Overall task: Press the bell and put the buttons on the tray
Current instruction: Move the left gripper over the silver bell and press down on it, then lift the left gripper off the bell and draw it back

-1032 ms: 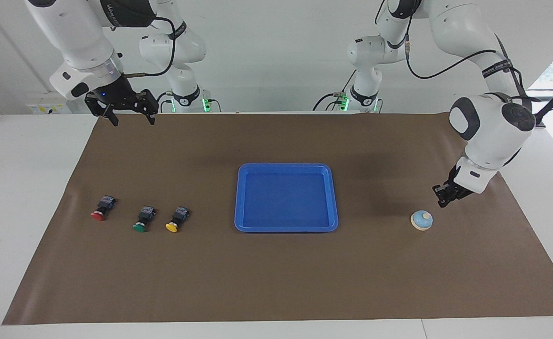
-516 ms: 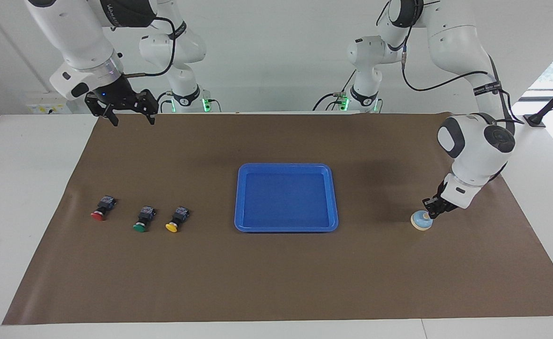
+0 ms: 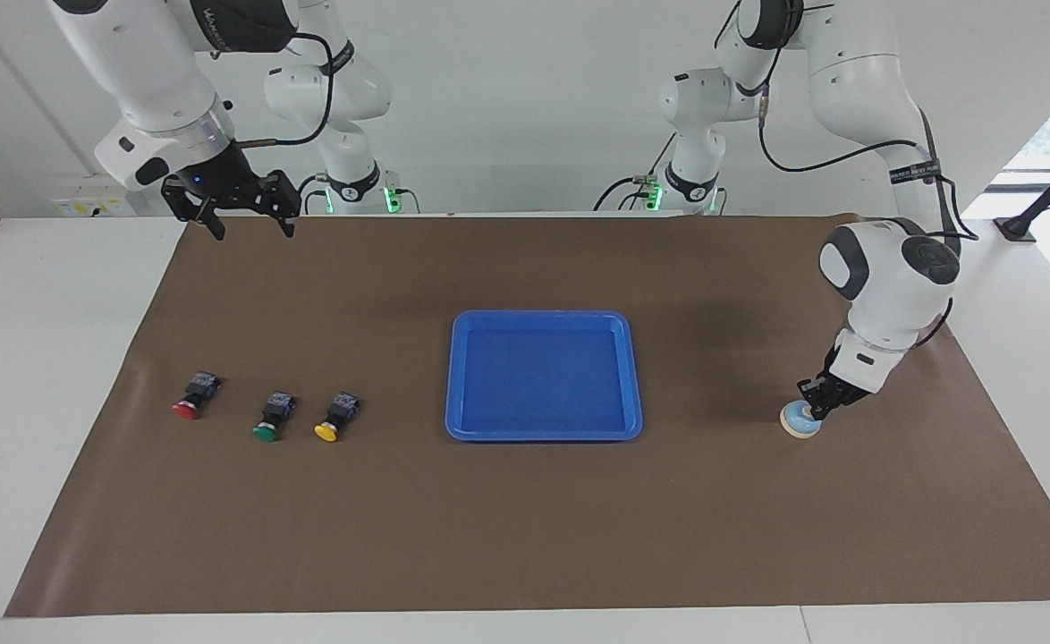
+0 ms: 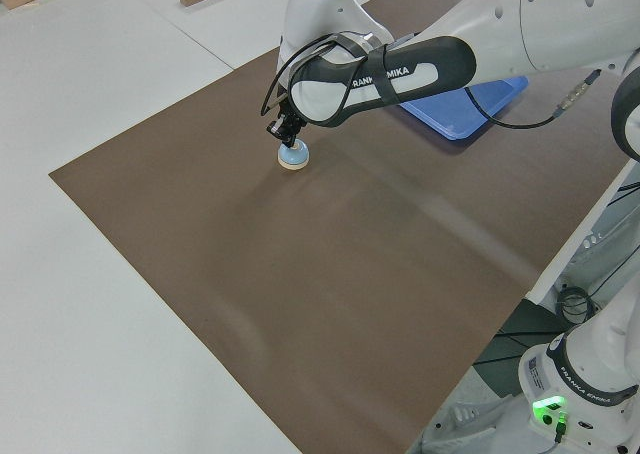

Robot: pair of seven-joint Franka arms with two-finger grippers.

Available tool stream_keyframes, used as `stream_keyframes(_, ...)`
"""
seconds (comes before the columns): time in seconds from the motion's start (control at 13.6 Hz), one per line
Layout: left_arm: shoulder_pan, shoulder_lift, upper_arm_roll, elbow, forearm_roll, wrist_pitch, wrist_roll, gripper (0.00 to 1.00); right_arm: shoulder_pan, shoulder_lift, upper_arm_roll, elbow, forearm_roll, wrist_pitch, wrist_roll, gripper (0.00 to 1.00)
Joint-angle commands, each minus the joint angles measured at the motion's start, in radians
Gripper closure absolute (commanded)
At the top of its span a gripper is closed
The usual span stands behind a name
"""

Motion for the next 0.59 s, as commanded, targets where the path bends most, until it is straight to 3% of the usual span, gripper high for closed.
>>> stream_keyframes(0.0,-0.002,-0.082,0.005,0.076,0.01,-0.213,-0.011,0.48,-0.02,-0.015,0.014,-0.013,-0.012,-0.007,-0.024,0.0)
stream_keyframes(0.07,-0.006,-0.117,0.005,0.093,0.01,-0.273,-0.013,0.26,-0.02,-0.015,0.014,-0.013,-0.012,-0.006,-0.024,0.0)
stream_keyframes(0.22,-0.013,-0.191,0.003,0.098,0.01,-0.338,-0.016,0.1,-0.02,-0.015,0.014,-0.013,-0.012,-0.006,-0.024,0.0)
stream_keyframes(0.52,-0.014,-0.36,-0.003,0.093,0.009,-0.503,-0.016,0.0,-0.02,-0.015,0.014,-0.013,-0.012,-0.006,-0.024,0.0)
